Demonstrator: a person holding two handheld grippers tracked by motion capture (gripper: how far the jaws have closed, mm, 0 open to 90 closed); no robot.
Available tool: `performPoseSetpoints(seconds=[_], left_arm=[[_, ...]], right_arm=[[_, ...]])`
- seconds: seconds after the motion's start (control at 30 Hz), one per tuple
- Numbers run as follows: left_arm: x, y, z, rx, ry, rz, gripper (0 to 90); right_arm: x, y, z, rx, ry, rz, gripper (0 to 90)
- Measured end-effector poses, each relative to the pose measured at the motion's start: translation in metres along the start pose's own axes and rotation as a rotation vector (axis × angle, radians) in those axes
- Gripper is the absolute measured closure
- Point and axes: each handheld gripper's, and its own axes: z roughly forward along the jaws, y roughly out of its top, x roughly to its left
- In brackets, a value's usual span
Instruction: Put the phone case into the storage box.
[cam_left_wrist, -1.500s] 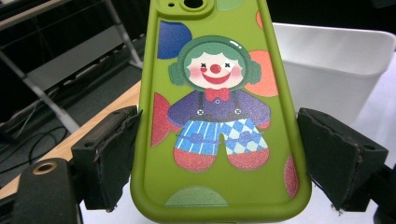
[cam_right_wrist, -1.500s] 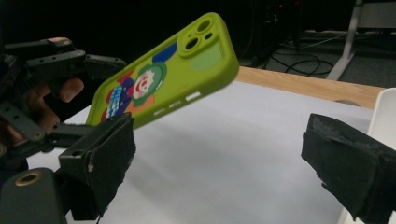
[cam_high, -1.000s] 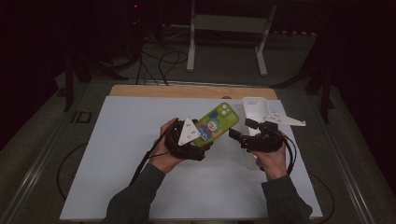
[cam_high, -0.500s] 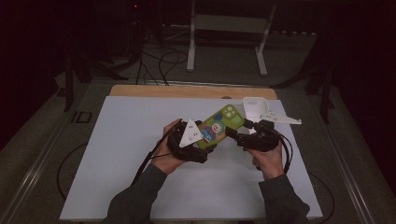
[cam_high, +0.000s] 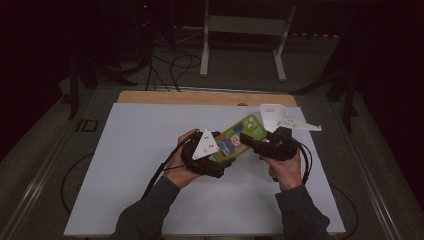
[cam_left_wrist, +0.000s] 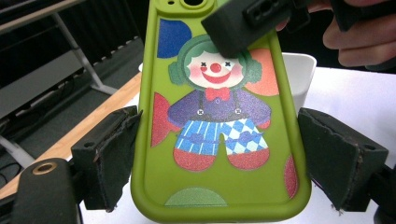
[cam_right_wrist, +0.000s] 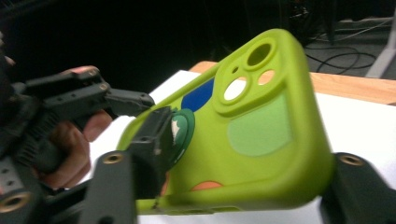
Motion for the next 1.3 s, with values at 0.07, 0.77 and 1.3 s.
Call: performPoseSetpoints(seconds=[0.07,0.77,1.3], left_arm=[[-0.001,-0.001,0.002,0.006,-0.005,0.002,16.2],[0.003,-0.004,0.015,0.044,-0.046,-0.036,21.7],[0.016,-0.008,0.01,0.069,-0.121,-0.131,15.1]], right_arm=[[-0.003,0.0,-0.002,-0.011,0.019,0.016,51.3],[0.004,0.002,-0.009,-0.048,0.067,-0.035,86.4],[0.006,0.005,-0.012,-0.034,0.045,-0.102,86.4]])
